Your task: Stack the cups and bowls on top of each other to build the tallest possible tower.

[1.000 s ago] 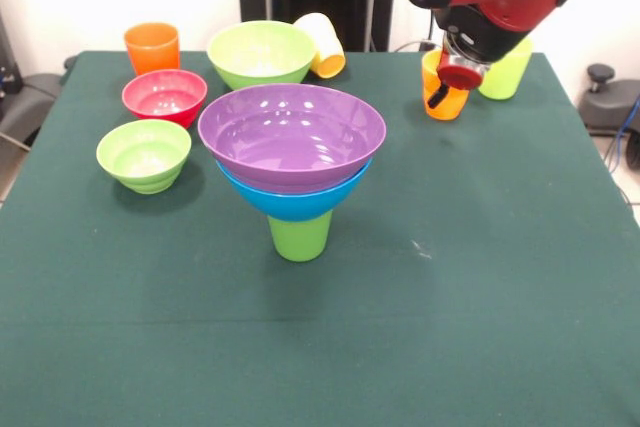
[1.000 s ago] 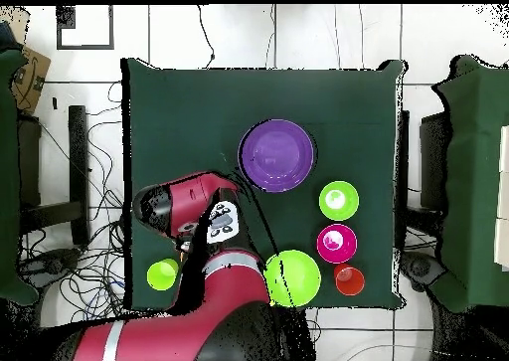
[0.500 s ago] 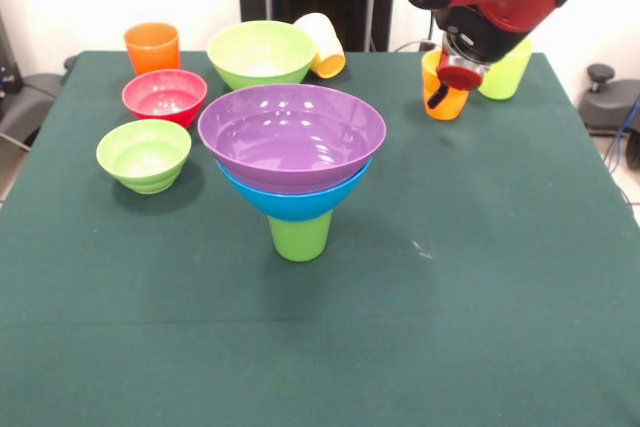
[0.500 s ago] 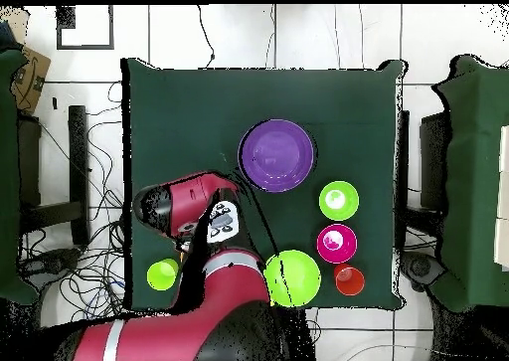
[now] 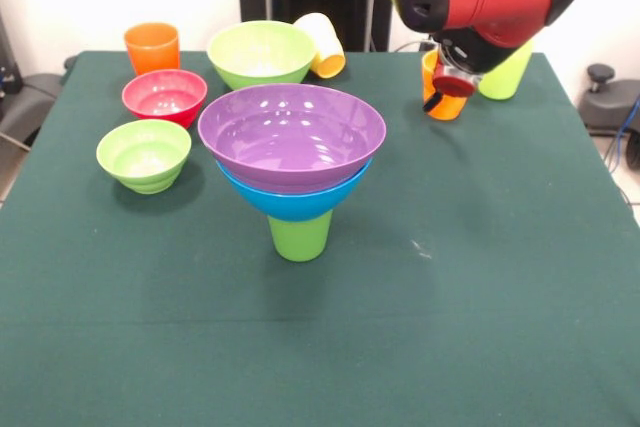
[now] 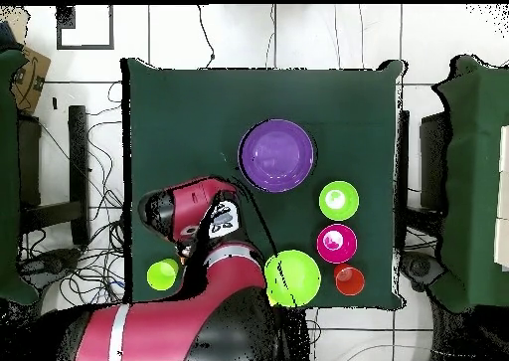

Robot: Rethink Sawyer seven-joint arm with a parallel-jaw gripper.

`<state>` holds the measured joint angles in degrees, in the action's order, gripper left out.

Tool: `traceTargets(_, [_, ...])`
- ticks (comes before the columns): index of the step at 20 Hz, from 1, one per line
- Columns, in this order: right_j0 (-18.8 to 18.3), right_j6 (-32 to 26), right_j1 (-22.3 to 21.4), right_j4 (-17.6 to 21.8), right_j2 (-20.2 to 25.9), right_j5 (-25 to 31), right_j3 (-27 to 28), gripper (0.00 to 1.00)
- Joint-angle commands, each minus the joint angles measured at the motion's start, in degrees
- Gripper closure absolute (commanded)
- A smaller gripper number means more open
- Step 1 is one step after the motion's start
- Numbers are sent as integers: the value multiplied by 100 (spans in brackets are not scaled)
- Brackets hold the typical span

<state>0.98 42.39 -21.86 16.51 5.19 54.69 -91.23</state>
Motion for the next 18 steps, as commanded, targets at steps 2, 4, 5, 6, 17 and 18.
traceTargets(2, [161,585,337,444,241,-382,560,0])
traceTargets(4, [170,581,341,437,217,-332,572,0])
traceTargets(5, [172,586,340,423,214,-309,578,0])
traceTargets(6, [173,591,339,410,210,-285,583,0])
traceTargets(17, [220,646,355,372,174,-330,623,0])
traceTargets(18, [231,655,359,373,164,-327,635,100])
